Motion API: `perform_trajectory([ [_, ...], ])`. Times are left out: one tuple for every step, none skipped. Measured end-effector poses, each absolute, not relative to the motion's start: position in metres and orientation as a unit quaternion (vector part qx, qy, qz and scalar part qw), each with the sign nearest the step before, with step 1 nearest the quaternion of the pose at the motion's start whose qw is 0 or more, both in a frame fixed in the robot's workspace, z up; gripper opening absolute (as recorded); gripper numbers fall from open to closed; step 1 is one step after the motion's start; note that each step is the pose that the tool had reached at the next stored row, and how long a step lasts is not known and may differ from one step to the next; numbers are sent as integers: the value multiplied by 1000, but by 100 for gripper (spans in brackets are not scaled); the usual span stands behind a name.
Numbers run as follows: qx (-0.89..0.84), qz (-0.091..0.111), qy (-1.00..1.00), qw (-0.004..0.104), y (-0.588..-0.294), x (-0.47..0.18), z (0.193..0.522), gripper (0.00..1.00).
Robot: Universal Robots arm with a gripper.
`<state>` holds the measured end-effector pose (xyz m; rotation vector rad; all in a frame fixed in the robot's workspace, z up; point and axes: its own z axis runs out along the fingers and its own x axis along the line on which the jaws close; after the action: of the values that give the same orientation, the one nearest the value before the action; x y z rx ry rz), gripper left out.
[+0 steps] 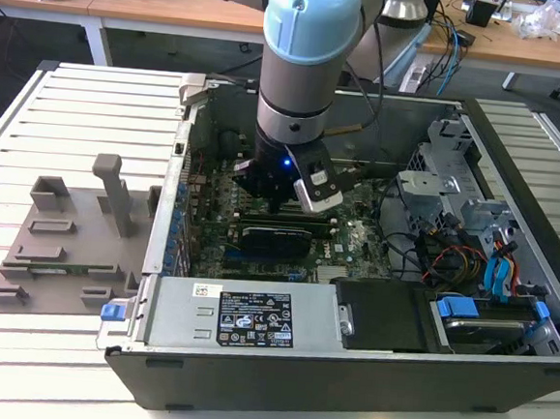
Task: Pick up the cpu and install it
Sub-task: 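Install the second cpu locking lever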
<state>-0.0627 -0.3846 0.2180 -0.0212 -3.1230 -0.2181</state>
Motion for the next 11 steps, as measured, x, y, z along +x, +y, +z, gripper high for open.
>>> perform_trajectory([
  [-7,-70,-998,5,-385,-67,215,11],
  [-7,-70,-998,5,-384,-72,212,11],
  [-6,-71,-997,5,-384,-75,210,11],
  [-6,-72,-997,5,-384,-77,210,11],
  [-6,-73,-997,5,-384,-78,209,11],
  [-6,-74,-997,6,-383,-79,208,11],
  [-3,-75,-997,6,-381,-80,205,11],
  [2,-75,-997,6,-379,-80,204,11],
  [6,-75,-997,7,-377,-80,203,11],
  [12,-75,-997,7,-375,-81,201,11],
  [18,-75,-997,7,-372,-81,200,11],
])
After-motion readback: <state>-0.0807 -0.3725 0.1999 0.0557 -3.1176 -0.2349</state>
